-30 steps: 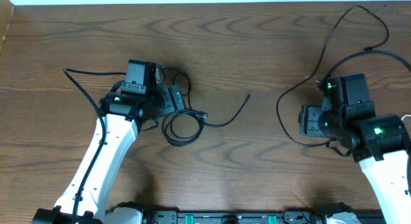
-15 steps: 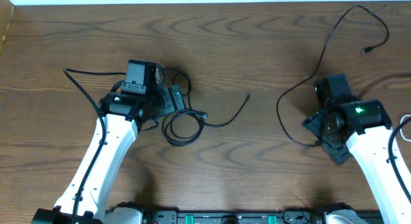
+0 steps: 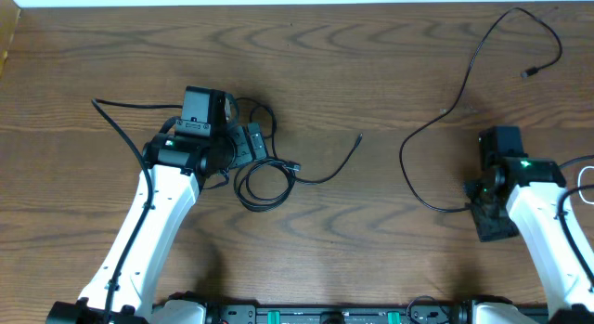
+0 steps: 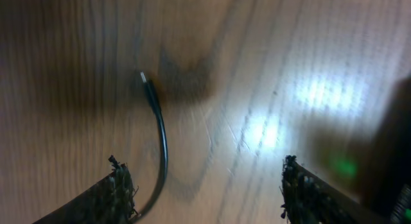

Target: Untangle cables

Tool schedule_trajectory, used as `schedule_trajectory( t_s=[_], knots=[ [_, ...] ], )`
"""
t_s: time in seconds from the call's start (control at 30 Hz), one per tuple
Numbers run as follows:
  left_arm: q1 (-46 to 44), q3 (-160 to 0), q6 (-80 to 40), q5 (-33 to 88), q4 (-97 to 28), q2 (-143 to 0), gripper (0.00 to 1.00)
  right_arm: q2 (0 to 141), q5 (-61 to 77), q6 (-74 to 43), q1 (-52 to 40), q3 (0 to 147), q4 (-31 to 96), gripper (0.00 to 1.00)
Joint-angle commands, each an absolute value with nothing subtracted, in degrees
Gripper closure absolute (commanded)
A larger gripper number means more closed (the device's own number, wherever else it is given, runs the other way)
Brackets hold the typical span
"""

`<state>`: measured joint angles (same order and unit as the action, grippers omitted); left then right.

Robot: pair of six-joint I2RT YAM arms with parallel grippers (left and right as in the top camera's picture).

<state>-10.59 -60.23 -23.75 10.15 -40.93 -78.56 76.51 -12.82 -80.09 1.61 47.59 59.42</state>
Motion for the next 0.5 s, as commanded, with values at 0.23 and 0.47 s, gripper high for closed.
schedule_trajectory(
  t_s=[0.23, 0.47],
  knots=[
    [-10.5, -60.2, -23.4, 9.4, -41.1, -78.6, 0.01, 86.7, -15.5, -73.6, 3.2, 47.0, 50.7, 0.42],
    [-10.5, -60.2, -23.4, 9.4, -41.1, -78.6, 0.01, 92.7, -13.3, -73.2, 4.3, 47.0, 47.8, 0.50]
  ],
)
